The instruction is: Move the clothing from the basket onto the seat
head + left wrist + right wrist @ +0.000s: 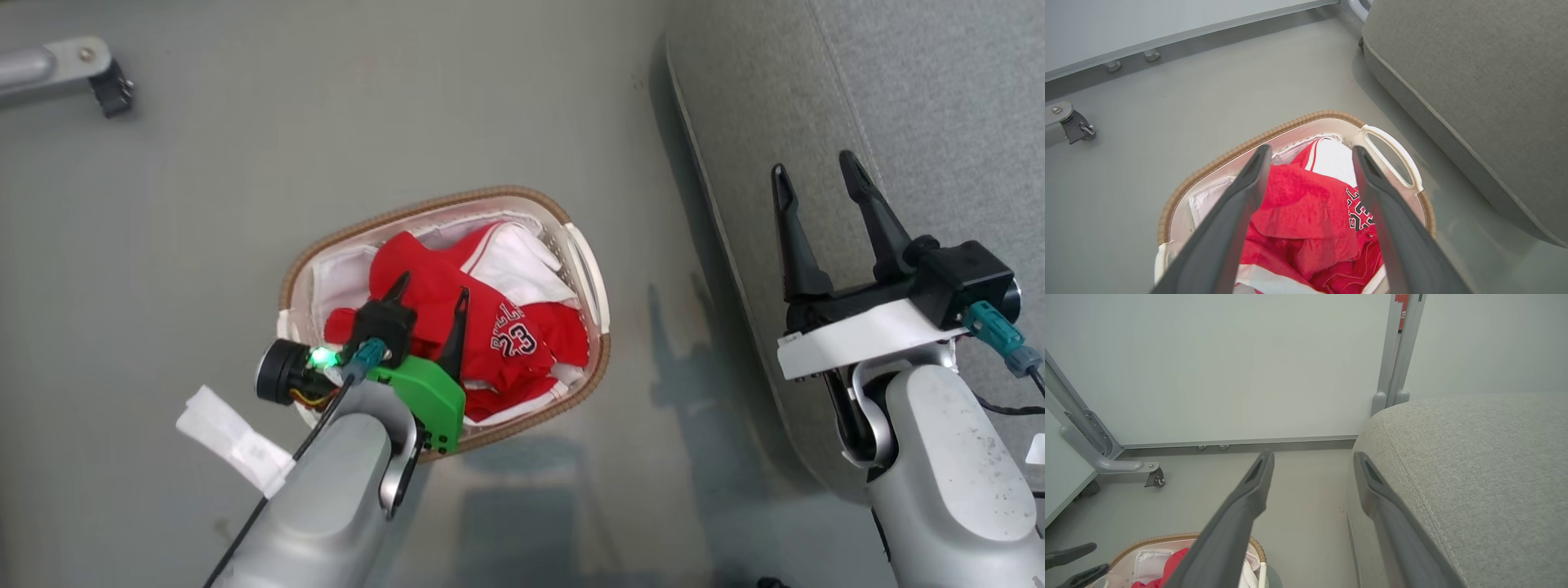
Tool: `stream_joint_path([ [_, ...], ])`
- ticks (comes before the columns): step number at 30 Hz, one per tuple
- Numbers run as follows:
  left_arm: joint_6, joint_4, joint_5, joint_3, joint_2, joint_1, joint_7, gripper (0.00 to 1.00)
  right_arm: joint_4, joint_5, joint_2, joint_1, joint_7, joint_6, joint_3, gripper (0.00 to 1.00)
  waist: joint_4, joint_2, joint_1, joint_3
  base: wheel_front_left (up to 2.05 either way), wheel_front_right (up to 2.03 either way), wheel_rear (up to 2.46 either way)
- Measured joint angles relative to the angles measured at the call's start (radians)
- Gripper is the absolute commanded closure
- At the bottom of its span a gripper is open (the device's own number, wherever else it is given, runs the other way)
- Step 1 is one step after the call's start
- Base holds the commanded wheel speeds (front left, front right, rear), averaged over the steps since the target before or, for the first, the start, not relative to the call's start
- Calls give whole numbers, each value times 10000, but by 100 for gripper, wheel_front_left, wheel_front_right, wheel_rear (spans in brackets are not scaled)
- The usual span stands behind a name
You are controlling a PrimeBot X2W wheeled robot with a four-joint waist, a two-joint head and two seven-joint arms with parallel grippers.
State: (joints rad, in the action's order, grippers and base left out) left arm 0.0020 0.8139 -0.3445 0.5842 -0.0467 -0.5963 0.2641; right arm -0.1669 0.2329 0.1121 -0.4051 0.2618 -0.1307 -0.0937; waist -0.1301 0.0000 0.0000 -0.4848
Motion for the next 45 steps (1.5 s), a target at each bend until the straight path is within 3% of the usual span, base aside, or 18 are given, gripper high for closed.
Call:
stream_joint_path([
  [8,244,1730,-301,1486,0,-1615,-303,0,407,334,-17,-288,0,0,-265,0,-450,0,1,-1062,0,0,0],
  [17,851,2824,-541,2907,-4,-2894,-1860,0,353,585,-46,-637,0,0,-587,0,-897,0,1,-2138,0,0,0],
  [23,880,3129,-938,3384,0,-3262,-2851,0,270,700,-111,-783,0,0,-621,0,-1189,0,0,-2603,0,0,0],
  [33,1553,3705,-1106,4123,0,-3630,-3958,0,242,792,-213,-844,0,0,-782,0,-1476,0,0,-3084,0,0,0],
  [45,1735,4472,-859,4730,-4,-4036,-4405,0,263,849,-326,-942,0,0,-826,0,-1638,0,0,-3532,0,0,0],
])
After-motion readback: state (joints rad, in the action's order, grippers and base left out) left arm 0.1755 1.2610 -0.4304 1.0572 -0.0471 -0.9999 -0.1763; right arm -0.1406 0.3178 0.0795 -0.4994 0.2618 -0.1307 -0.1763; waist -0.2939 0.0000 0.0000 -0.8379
